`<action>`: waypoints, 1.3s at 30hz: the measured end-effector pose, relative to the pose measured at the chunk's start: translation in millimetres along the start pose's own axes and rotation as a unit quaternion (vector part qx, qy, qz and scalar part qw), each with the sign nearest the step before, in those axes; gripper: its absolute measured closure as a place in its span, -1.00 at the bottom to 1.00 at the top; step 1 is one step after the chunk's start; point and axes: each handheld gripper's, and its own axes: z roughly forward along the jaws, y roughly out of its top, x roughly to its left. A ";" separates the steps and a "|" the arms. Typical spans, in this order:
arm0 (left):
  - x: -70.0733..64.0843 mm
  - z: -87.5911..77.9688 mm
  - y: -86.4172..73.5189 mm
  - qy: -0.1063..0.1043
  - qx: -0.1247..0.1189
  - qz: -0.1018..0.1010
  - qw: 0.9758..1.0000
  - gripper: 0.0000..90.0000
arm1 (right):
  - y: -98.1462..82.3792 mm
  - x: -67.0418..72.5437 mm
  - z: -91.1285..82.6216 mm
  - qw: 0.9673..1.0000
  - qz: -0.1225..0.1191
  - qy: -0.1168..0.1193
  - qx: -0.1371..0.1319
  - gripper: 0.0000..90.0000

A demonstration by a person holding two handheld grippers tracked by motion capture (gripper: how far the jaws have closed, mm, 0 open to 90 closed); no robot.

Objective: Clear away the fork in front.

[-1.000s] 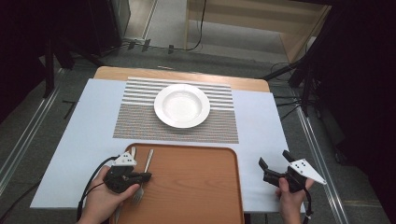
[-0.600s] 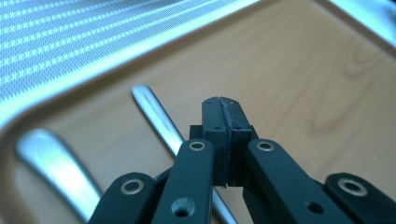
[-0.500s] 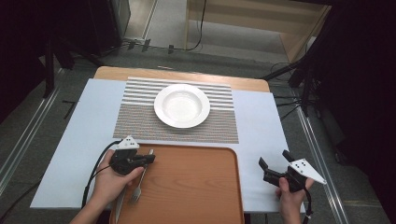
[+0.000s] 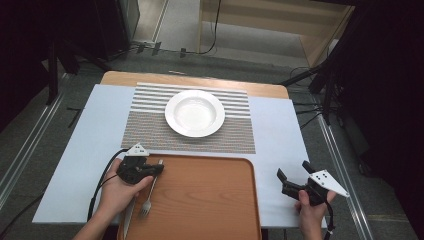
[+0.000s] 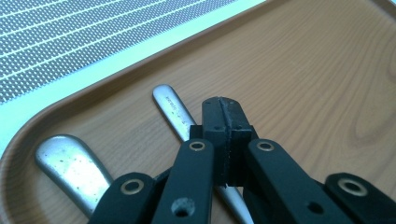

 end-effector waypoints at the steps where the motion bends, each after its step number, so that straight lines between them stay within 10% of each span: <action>1: 0.2 -0.4 -0.1 0.002 0.000 -0.002 1.000 0.95 | 0.0 0.2 0.0 1.000 0.000 0.001 0.000 -1.00; 22: 10.1 -15.2 -5.8 -0.009 -0.020 -0.015 1.000 0.94 | 0.0 -0.5 0.2 1.000 0.000 0.001 -0.003 -1.00; 39: 12.4 -42.8 4.7 -0.036 -0.125 0.003 0.992 -0.17 | -0.2 -0.8 -0.7 1.000 0.002 0.007 -0.005 -1.00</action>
